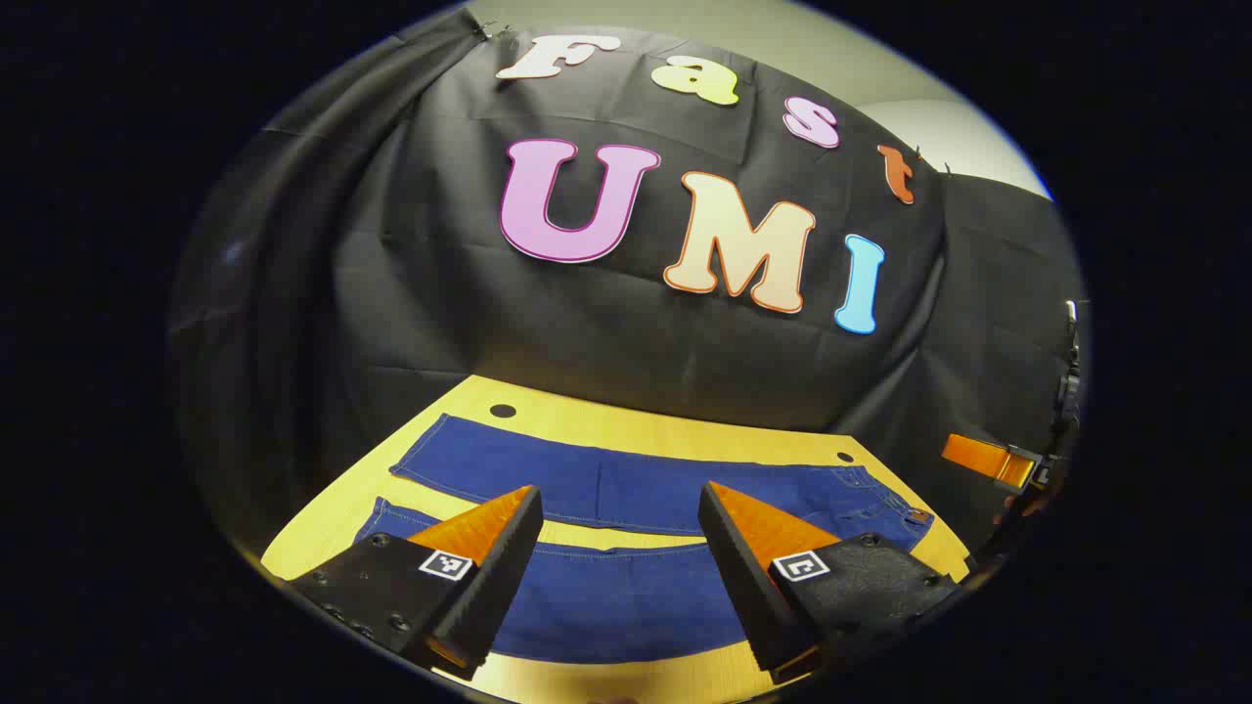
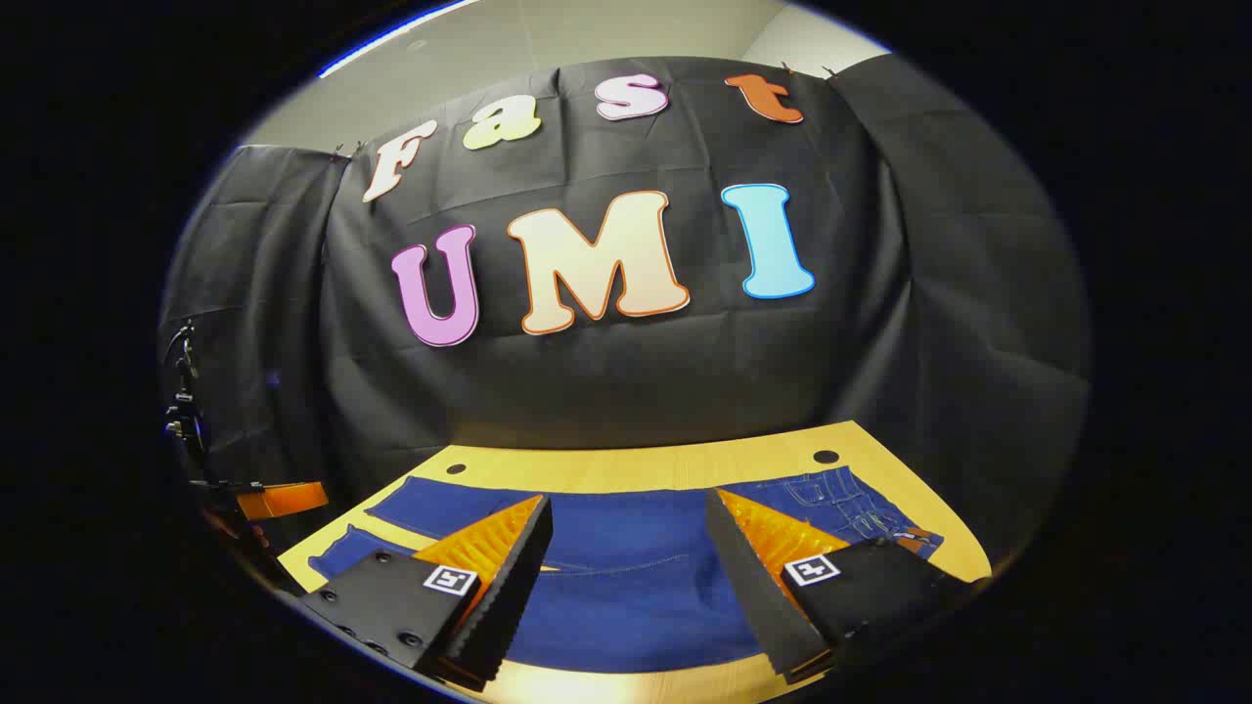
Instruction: Grasp the waist and the cuffs of the jeans and fold them to make the two legs overlap; first hold the waist and fold one-third of the jeans toward the cuffs, then hold the cuffs and fold the remaining one-third in the same direction to finish folding.
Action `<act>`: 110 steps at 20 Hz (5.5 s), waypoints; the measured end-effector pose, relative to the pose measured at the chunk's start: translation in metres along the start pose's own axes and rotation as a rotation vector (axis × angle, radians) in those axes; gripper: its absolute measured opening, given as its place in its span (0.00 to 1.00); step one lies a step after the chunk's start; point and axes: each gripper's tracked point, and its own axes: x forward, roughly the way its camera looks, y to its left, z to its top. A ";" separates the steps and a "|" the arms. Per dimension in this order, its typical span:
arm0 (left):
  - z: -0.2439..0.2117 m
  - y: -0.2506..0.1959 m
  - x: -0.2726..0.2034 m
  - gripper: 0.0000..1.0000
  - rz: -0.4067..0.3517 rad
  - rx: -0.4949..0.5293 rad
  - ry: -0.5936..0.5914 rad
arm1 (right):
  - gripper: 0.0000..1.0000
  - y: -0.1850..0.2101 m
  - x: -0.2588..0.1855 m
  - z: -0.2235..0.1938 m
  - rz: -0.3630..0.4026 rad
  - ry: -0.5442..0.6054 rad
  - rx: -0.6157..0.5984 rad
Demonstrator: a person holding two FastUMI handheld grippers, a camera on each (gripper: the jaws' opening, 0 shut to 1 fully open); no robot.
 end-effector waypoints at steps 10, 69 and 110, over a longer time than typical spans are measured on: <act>-0.015 -0.005 -0.006 0.95 -0.011 -0.005 0.020 | 0.94 0.001 -0.011 -0.008 0.010 0.021 -0.021; -0.223 0.155 -0.046 0.00 -0.510 0.870 1.091 | 0.94 -0.020 -0.024 -0.094 -0.011 0.302 -0.092; -0.230 0.154 -0.037 0.00 -0.259 0.890 1.186 | 0.06 -0.184 0.014 -0.252 0.366 0.932 -0.632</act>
